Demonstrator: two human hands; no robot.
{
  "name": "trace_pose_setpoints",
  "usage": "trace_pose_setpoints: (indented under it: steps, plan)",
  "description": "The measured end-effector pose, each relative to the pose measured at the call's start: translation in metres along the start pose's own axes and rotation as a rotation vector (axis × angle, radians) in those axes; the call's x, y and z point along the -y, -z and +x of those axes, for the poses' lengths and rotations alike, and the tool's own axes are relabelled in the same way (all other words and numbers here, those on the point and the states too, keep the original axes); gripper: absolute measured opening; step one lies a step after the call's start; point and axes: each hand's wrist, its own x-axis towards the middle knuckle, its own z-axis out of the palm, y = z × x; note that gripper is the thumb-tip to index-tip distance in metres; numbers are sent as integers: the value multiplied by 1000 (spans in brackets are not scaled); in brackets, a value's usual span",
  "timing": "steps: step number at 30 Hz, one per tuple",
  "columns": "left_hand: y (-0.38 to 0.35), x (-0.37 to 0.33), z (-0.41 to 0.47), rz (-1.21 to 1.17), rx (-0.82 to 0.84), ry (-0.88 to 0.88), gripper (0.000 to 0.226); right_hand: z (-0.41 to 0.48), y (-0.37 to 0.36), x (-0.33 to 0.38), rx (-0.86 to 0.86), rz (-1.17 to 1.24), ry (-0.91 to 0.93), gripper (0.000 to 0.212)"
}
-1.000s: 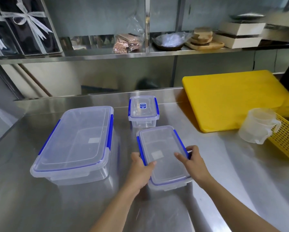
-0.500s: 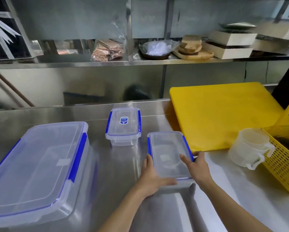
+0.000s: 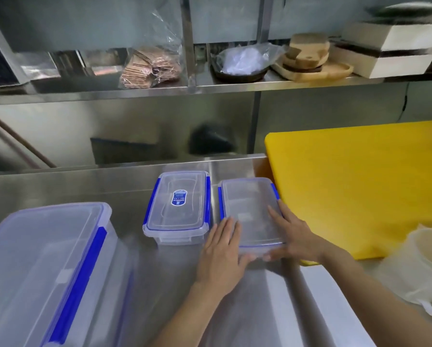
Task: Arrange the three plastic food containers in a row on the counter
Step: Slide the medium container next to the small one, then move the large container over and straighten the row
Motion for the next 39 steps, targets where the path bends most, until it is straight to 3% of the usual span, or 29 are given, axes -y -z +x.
trace_pose_setpoints:
  steps: [4,14,19,23,28,34,36,39]
  plan:
    - [10,3,23,57,-10,31,69,23,3,0,-30,-115,-16,111]
    - [12,4,44,82,69,85,73,28,2,22,-48,-279,-106,91]
    - [39,13,20,150,135,25,68,7,4,54,-205,-315,-98,72]
    - [83,35,-20,28,1,85,52,-9,3,104,-386,-210,-27,50]
    - [138,93,-85,-36,-226,320,43,-28,-17,181,-322,45,54,34]
    - [168,190,-170,-17,-387,672,47,-45,-74,268,-132,337,109,45]
    - [169,218,-195,41,-349,816,55,-49,-92,292,-49,464,123,54]
    - [164,252,-232,28,-154,1064,81,-61,-118,326,86,644,207,64]
